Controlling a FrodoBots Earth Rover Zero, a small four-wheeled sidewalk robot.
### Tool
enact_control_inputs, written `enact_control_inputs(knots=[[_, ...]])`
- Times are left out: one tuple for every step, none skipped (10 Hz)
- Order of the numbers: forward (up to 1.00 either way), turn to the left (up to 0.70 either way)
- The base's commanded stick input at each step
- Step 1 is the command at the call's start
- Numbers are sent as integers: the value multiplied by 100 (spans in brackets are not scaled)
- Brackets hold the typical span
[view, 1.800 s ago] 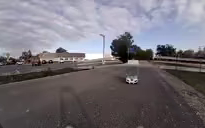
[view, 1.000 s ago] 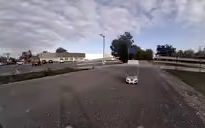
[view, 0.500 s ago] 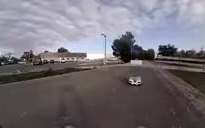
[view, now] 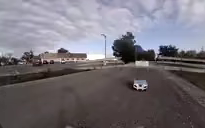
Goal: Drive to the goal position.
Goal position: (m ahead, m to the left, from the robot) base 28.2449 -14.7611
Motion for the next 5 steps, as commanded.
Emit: enact_control_inputs(knots=[[70,0],[70,0],[70,0],[70,0],[70,0]])
